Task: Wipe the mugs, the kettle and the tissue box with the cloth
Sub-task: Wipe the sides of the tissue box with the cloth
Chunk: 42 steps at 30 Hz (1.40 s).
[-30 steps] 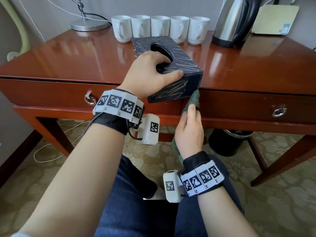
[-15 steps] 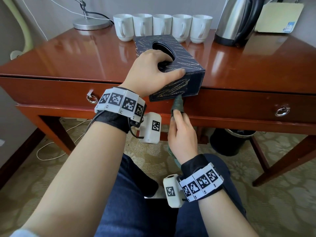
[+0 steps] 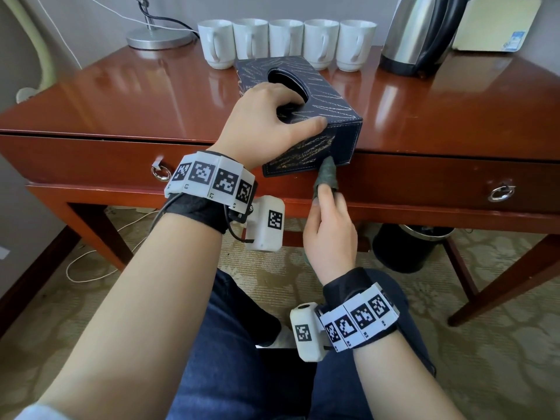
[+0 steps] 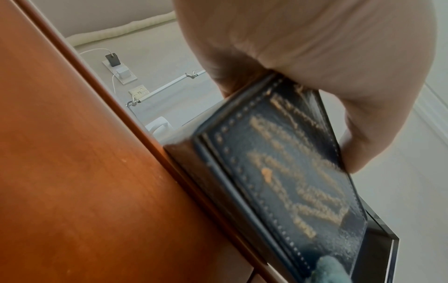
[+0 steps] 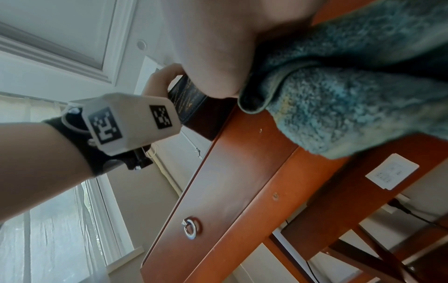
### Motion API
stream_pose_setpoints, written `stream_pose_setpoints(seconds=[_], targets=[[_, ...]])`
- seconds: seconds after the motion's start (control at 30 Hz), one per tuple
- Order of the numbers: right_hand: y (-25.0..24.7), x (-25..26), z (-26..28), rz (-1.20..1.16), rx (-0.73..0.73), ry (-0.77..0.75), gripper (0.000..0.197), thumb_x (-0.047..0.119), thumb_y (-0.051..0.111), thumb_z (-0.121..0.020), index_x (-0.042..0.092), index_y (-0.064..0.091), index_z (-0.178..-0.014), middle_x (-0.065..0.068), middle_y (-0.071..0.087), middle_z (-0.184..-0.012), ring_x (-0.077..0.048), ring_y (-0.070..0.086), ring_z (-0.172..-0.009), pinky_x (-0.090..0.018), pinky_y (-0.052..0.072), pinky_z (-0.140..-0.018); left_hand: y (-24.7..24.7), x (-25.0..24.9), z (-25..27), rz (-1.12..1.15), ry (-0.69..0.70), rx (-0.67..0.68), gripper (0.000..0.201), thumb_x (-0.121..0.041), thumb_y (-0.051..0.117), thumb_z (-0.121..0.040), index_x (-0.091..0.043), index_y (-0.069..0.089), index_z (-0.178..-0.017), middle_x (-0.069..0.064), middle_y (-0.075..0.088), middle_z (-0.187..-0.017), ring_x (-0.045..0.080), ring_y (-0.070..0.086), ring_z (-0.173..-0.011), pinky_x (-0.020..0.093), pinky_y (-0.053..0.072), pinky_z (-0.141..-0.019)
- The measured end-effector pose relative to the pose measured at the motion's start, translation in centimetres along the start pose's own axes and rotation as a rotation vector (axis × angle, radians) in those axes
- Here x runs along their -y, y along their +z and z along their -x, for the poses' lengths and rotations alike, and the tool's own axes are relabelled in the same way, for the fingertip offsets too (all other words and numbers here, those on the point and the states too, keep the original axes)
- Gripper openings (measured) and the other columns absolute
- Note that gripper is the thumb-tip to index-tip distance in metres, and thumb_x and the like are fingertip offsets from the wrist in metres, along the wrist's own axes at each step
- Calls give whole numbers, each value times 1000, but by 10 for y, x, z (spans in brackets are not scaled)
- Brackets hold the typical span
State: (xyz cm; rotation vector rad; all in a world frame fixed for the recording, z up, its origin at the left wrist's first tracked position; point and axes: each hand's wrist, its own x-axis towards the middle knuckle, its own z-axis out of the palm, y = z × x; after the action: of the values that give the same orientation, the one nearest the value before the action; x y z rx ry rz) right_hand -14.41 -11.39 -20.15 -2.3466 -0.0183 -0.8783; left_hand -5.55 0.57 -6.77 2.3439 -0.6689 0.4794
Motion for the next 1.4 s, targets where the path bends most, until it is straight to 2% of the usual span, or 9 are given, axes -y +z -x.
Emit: stream_pose_setpoints(seconds=[0.23,0.43,0.6,0.77,0.93,1.07,1.2,1.33,1.4], targets=[[-1,5,-1,11,-3,-30,34,8,45,-89,5,56,-121,-17,56,-96,-35,55,-60,-27,32,-53,0,-1,0,2,-6,5,66,-63,59,-75,-12,70,-116,-2,68,-117,14,58,-112,27,42,-95],[-12,2,-14,53,-56,21,33,9,44,-93,7,53,-124,-16,55,-101,-35,56,-67,-29,32,-56,0,-1,0,4,-10,2,67,-64,59,-75,-13,70,-117,-2,67,-119,13,57,-114,25,41,-95],[-5,5,-5,32,-14,26,32,5,47,-93,6,53,-125,-16,55,-99,-35,56,-68,-28,31,-56,0,-1,0,3,-13,9,67,-64,58,-75,-13,70,-117,-2,67,-118,14,57,-113,24,40,-94],[-2,12,-1,24,15,-21,36,10,44,-89,6,55,-123,-18,54,-97,-36,54,-61,-29,30,-54,0,0,0,9,-11,12,67,-64,59,-75,-13,70,-117,-2,67,-117,14,58,-112,24,40,-93],[-13,7,-16,27,-76,35,33,8,43,-92,7,54,-123,-15,55,-98,-34,56,-66,-29,32,-55,0,0,0,5,0,14,75,-71,53,-71,-14,70,-116,-3,67,-117,13,58,-112,26,41,-94],[-10,6,-10,34,-55,39,32,6,45,-93,7,53,-125,-15,56,-99,-34,57,-70,-29,32,-57,1,0,0,11,2,14,78,-73,51,-68,-14,70,-115,-4,67,-115,13,57,-111,23,39,-91],[-4,11,-2,11,-9,31,32,6,47,-94,7,53,-126,-15,56,-100,-35,57,-70,-29,34,-56,1,1,-1,2,-1,14,67,-65,58,-74,-14,70,-116,-3,67,-115,14,58,-111,22,37,-89],[-11,15,-15,-2,-70,12,30,8,44,-93,7,54,-122,-13,54,-97,-32,54,-66,-28,32,-56,1,2,-1,5,-2,15,73,-71,55,-71,-15,70,-116,-4,67,-116,12,57,-112,22,38,-90],[-16,13,-23,5,-111,16,30,9,43,-93,7,54,-122,-13,53,-96,-31,52,-65,-28,32,-55,1,1,-1,11,-3,15,71,-68,57,-72,-14,70,-116,-3,67,-117,13,57,-113,22,38,-92]])
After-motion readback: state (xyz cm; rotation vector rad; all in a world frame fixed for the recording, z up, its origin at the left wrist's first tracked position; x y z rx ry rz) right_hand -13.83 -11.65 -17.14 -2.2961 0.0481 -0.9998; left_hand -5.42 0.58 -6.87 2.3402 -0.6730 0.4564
